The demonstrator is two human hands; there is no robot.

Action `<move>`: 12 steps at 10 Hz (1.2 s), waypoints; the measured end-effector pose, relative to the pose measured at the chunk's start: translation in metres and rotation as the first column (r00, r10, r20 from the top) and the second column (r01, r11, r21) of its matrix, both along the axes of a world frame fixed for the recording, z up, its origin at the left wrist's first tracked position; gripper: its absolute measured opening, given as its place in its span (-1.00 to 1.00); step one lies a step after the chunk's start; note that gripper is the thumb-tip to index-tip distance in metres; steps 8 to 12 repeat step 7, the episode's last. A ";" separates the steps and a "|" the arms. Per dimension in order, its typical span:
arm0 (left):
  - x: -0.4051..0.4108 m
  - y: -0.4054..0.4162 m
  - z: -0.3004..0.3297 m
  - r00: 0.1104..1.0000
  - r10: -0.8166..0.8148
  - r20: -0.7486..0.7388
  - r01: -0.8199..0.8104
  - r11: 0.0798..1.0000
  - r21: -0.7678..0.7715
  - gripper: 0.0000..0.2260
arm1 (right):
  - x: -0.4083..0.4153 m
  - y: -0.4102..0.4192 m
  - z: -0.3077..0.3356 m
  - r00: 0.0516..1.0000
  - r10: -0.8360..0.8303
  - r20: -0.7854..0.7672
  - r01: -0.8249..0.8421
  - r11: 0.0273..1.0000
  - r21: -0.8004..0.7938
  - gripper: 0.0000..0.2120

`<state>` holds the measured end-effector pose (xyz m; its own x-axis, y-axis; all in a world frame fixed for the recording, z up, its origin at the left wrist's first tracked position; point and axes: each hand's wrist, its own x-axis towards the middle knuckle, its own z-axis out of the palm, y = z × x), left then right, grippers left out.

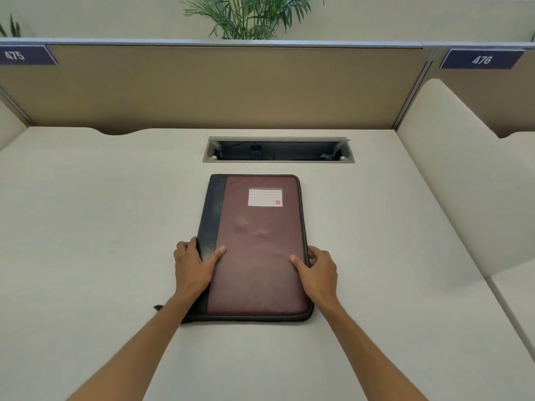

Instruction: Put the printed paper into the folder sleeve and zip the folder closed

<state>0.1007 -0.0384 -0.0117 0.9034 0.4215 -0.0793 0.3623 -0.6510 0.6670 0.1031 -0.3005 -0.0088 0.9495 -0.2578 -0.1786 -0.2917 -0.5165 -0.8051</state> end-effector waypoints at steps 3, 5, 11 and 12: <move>0.008 0.011 0.002 1.000 -0.027 -0.013 0.028 0.998 0.051 -0.40 | 0.009 0.013 -0.001 0.999 0.028 0.018 -0.025 0.990 -0.136 -0.47; 0.008 0.011 0.003 0.999 -0.040 -0.018 0.042 0.994 0.099 -0.37 | 0.010 0.012 0.003 0.999 0.037 0.016 -0.034 0.988 -0.154 -0.45; 0.002 0.011 0.012 0.995 -0.096 -0.009 0.094 0.953 0.289 -0.36 | 0.007 0.011 0.014 0.988 0.137 0.067 -0.107 0.936 -0.335 -0.29; 0.002 0.011 0.012 0.995 -0.096 -0.009 0.094 0.953 0.289 -0.36 | 0.007 0.011 0.014 0.988 0.137 0.067 -0.107 0.936 -0.335 -0.29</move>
